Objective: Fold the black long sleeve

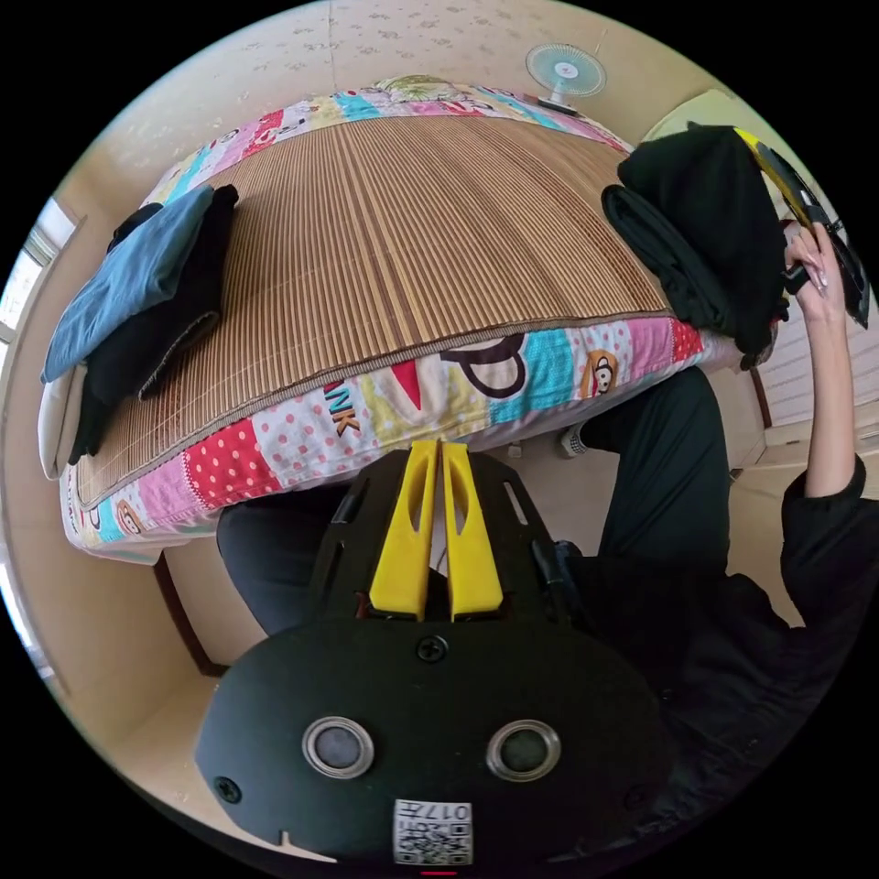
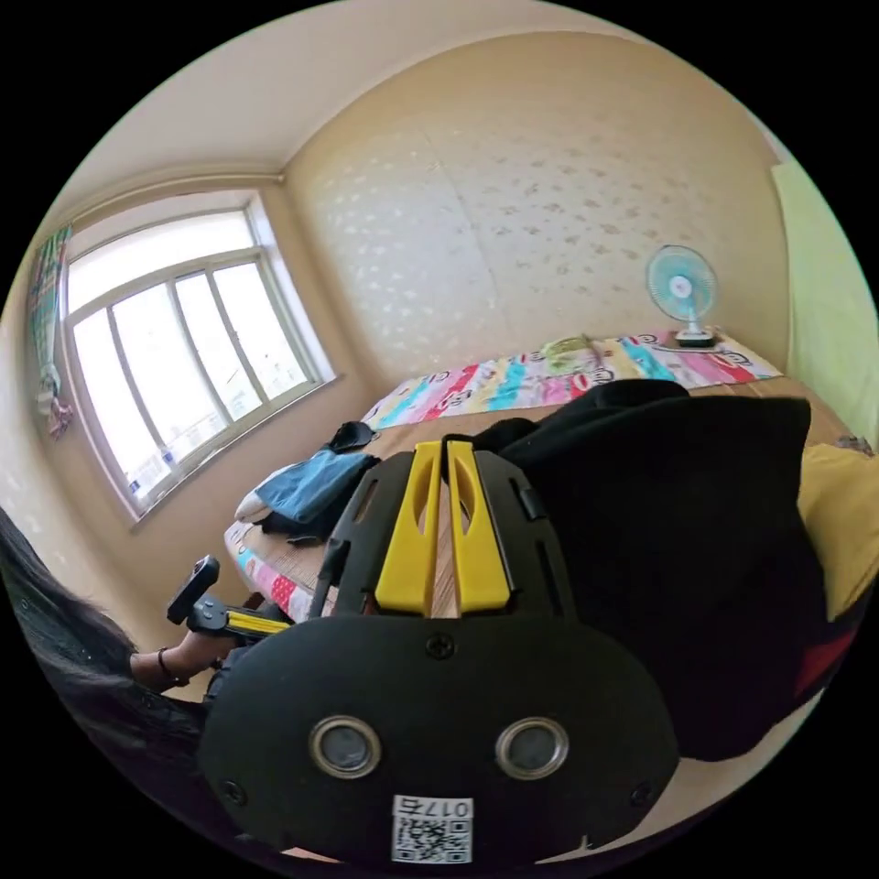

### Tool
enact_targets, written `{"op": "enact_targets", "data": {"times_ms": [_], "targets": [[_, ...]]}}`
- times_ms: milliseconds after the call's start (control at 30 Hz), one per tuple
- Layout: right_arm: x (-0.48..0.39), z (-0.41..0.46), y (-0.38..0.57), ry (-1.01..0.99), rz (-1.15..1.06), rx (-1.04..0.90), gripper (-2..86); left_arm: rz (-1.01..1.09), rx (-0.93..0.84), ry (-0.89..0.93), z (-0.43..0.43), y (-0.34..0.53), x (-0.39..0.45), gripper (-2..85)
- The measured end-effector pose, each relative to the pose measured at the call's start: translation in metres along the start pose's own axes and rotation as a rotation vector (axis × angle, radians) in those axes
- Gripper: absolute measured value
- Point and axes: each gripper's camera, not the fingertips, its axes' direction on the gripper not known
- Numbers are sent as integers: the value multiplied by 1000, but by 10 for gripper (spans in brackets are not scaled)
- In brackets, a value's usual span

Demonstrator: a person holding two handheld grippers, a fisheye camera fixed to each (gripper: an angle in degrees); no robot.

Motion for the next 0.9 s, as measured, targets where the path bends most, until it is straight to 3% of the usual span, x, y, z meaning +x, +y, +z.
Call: {"op": "enact_targets", "data": {"times_ms": [167,300,400,567,700,800,833,900], "targets": [[-63,100,60,-333,20,-153,23,-55,19,22,-1,10,-25,-8],[-90,197,162,-438,129,-662,19,-121,45,107,-4,19,-56,11],[-79,201,189,-549,218,-706,16,-138,65,158,-7,22,-76,40],[-39,165,109,-394,187,-450,45,-140,104,236,-12,10,-95,55],[-14,165,45,-20,109,-314,104,-113,130,346,-18,-18,-96,64],[5,219,49,99,82,-445,92,-85,164,365,-30,-35,-90,65],[9,247,63,102,74,-545,63,-79,173,358,-35,-40,-88,65],[1,257,81,44,76,-566,48,-85,186,354,-43,-44,-91,65]]}}
